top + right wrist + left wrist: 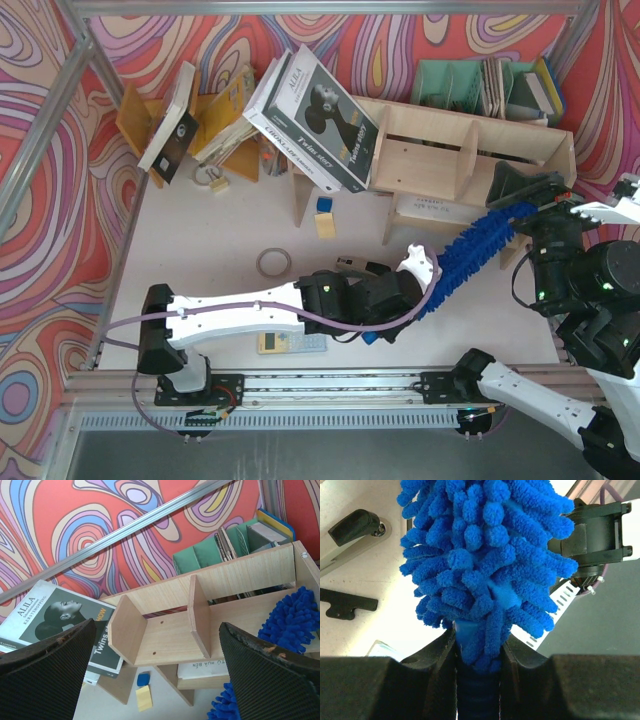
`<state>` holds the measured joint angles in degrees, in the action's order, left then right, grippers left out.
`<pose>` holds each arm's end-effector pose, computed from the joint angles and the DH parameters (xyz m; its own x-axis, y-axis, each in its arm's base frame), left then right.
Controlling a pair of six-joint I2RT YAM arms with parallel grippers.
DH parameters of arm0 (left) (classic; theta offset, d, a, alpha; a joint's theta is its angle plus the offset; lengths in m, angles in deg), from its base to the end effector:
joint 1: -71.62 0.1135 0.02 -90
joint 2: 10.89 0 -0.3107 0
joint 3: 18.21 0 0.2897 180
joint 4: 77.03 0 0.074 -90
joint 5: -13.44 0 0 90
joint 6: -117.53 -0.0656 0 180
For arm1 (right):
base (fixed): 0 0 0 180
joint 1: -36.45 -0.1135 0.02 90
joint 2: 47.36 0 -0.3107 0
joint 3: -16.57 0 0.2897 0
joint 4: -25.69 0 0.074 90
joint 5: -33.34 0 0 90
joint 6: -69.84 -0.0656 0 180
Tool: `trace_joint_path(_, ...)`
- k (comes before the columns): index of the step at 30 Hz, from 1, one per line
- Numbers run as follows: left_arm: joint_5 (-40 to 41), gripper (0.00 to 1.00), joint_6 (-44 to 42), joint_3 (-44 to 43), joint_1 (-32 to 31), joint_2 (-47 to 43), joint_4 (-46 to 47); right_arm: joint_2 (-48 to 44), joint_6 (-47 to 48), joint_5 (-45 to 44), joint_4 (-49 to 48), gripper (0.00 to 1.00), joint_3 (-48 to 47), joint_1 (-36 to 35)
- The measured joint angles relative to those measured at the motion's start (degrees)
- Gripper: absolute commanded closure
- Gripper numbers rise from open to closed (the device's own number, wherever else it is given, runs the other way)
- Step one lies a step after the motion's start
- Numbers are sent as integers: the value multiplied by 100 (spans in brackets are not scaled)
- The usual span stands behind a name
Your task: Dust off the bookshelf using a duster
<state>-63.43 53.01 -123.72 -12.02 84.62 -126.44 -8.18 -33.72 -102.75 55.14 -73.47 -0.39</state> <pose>0.0637 -0.4373 0.3855 -0.4715 0.4481 -0.7595 0.8259 0.5263 -0.2022 0.0870 0.0061 0.5781 0.3124 0.4372 -0.8434 0.0491 0.8792 0.4739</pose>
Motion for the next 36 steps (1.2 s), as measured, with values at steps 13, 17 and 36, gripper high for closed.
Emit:
trace_joint_path(13, 151, 100, 2, -9, 28, -4, -101, 0, -39, -24, 0, 1, 186, 0)
trace_joint_path(17, 210, 100, -11, -262, 96, 68, -166, -4, -39, -26, 0, 1, 190, 0)
trace_joint_path(36, 184, 100, 7, -1025, 457, 671, -87, -225, 9, -131, 0, 1, 243, 0)
